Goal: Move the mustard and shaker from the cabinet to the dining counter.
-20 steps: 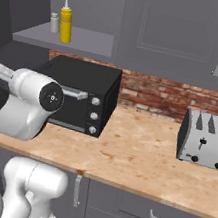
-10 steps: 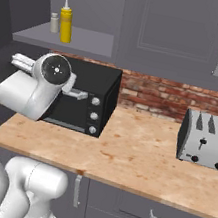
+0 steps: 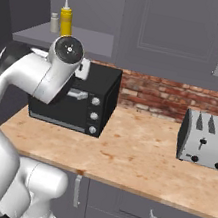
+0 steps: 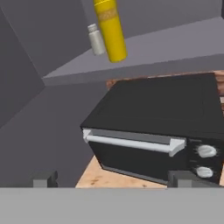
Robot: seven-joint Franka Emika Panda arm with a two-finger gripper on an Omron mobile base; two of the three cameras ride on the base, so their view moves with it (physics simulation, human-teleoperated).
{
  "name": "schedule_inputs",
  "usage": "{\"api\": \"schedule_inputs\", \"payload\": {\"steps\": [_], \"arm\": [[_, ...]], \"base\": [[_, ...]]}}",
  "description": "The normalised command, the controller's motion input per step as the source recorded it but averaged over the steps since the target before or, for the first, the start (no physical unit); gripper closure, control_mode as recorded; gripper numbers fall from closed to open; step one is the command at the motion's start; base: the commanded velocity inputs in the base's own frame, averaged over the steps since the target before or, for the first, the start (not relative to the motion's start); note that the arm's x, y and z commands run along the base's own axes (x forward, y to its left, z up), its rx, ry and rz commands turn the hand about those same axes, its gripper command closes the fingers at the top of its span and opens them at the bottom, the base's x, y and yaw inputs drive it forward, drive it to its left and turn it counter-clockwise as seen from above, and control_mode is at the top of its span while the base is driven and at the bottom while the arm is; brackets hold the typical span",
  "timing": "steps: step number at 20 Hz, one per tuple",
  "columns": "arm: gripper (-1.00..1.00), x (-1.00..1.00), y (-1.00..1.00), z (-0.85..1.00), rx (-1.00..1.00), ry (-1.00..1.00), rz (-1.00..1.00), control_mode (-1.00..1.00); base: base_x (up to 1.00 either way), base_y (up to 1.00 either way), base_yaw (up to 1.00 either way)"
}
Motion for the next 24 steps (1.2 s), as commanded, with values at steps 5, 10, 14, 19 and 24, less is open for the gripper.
{"api": "schedule_inputs", "payload": {"steps": [5, 10, 14, 19, 24], "arm": [[-1.0, 0.19, 0.0, 0.08, -0.08, -0.09, 0.0, -1.0], [-1.0, 0.2, 0.0, 0.19, -0.01, -0.05, 0.0, -1.0], [-1.0, 0.25, 0.04, 0.32, -0.03, 0.0, 0.0, -1.0], [-1.0, 0.31, 0.17, 0.3, -0.06, 0.06, 0.0, -1.0], [-1.0, 0.37, 0.3, 0.08, -0.1, 0.12, 0.0, -1.0]], "base": [[0.0, 0.0, 0.0], [0.0, 0.0, 0.0], [0.0, 0.0, 0.0], [0.0, 0.0, 0.0], [0.0, 0.0, 0.0]]}}
